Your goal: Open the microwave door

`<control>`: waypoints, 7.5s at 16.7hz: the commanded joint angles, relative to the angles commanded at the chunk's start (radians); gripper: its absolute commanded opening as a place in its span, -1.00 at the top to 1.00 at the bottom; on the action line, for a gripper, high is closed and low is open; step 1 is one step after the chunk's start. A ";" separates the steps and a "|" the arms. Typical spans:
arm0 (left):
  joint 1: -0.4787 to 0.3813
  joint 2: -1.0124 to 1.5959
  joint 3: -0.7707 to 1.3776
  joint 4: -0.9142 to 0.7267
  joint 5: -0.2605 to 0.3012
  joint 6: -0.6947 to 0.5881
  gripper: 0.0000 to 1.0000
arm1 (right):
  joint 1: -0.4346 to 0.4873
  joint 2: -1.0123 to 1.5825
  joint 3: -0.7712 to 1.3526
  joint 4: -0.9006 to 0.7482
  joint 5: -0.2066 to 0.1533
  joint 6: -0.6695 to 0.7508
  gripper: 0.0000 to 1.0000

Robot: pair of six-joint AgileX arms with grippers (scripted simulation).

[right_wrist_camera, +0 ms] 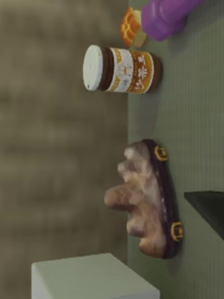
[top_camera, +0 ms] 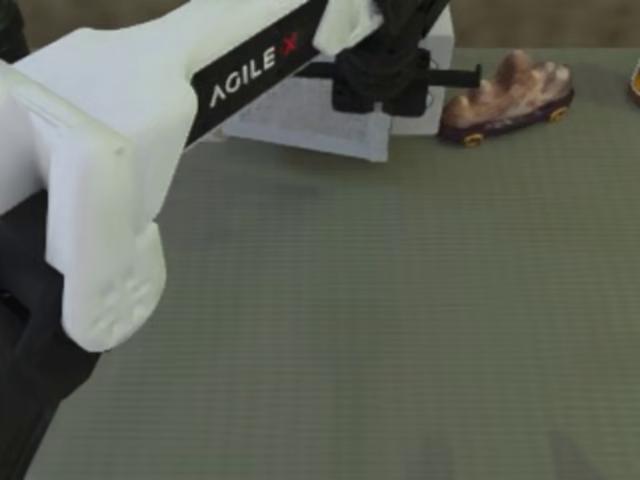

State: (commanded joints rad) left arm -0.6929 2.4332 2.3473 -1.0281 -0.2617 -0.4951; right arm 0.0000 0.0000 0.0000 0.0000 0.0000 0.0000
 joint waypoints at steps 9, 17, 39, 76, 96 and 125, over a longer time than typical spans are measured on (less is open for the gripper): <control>0.016 -0.136 -0.229 0.122 0.041 0.099 1.00 | 0.000 0.000 0.000 0.000 0.000 0.000 -1.00; 0.017 -0.143 -0.240 0.128 0.044 0.104 1.00 | 0.000 0.000 0.000 0.000 0.000 0.000 -1.00; 0.019 -0.184 -0.305 0.165 0.064 0.139 1.00 | 0.000 0.000 0.000 0.000 0.000 0.000 -1.00; 0.047 -0.325 -0.536 0.276 0.148 0.296 1.00 | 0.000 0.000 0.000 0.000 0.000 0.000 -1.00; 0.055 -0.351 -0.579 0.294 0.165 0.329 1.00 | 0.000 0.000 0.000 0.000 0.000 0.000 -1.00; 0.087 -0.437 -0.706 0.343 0.238 0.456 1.00 | 0.000 0.000 0.000 0.000 0.000 0.000 -1.00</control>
State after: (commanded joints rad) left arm -0.6059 1.9962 1.6408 -0.6846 -0.0238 -0.0389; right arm 0.0000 0.0000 0.0000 0.0000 0.0000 0.0000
